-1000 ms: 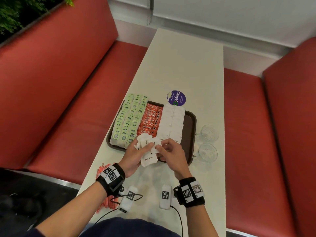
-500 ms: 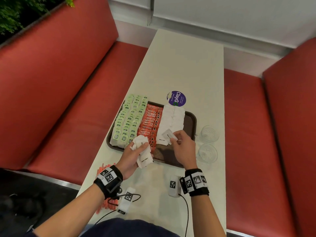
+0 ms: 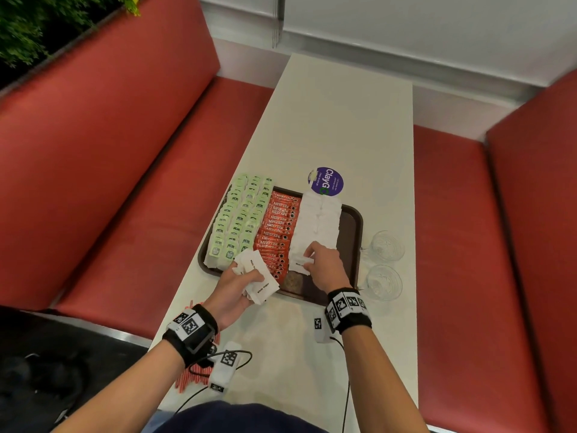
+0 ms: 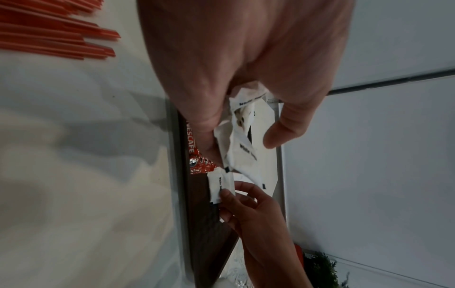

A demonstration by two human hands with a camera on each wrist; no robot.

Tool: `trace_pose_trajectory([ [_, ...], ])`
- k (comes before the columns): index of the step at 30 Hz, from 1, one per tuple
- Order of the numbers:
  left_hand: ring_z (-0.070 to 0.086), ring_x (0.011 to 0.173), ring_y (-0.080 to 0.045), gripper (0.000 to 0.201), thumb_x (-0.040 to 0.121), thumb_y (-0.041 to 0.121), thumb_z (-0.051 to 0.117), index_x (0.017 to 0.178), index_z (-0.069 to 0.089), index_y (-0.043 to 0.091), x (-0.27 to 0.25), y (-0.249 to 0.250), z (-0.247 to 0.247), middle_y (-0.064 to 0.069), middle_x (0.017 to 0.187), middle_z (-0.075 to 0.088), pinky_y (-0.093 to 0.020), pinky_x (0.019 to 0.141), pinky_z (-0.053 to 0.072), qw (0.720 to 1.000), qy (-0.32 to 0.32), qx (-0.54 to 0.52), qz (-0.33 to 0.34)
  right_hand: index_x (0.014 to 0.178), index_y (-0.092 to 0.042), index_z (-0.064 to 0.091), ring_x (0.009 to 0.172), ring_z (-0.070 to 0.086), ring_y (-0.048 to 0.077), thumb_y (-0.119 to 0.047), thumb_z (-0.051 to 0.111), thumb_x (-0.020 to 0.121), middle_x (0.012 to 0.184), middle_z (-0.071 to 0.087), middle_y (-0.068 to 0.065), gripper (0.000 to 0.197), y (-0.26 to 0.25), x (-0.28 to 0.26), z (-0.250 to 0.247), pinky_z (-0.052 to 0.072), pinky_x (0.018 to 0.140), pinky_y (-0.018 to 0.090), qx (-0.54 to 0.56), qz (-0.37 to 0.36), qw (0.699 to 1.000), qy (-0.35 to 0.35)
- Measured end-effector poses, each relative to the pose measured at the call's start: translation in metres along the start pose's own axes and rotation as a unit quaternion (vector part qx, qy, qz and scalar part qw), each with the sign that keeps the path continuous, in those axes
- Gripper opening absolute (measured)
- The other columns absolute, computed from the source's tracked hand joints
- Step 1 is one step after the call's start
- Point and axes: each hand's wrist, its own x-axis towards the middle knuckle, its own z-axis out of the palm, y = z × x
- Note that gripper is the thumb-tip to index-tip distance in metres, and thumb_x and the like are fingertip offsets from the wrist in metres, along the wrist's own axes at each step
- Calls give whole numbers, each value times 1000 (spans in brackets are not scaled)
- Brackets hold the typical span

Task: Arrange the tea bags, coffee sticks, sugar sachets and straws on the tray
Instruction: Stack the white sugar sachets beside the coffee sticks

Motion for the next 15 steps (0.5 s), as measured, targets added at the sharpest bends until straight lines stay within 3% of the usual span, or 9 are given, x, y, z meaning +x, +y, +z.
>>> trace_pose_trajectory([
  [4,75,103,-26,54,94,-20,57,136,59,13,-1,1,3,-10,115,78,-42,72,63,1000,7,30,9,122,-18,59,111,62,27,-15,73,103,120,63,8,25,-3,-2,3,54,94,40,-17,-17,999,24],
  [7,74,110,-29,57,94,-21,60,141,57,12,-1,2,5,-16,127,75,-44,76,64,999,7,33,9,122,-18,56,114,59,28,-14,73,102,125,58,7,26,-5,-5,6,52,96,40,-14,-17,999,40],
  [9,74,113,-30,59,93,-20,62,141,57,13,-2,3,6,-14,126,76,-42,75,64,999,3,32,10,123,-18,54,115,59,28,-15,73,102,128,55,8,28,-6,-8,8,52,96,41,-15,-14,999,50],
  [15,72,120,-33,62,92,-19,68,143,55,13,-1,5,8,-13,128,76,-43,81,65,1000,-2,23,15,120,-22,54,98,66,26,-20,74,102,130,50,5,27,-6,-17,13,59,89,39,9,-7,994,107],
])
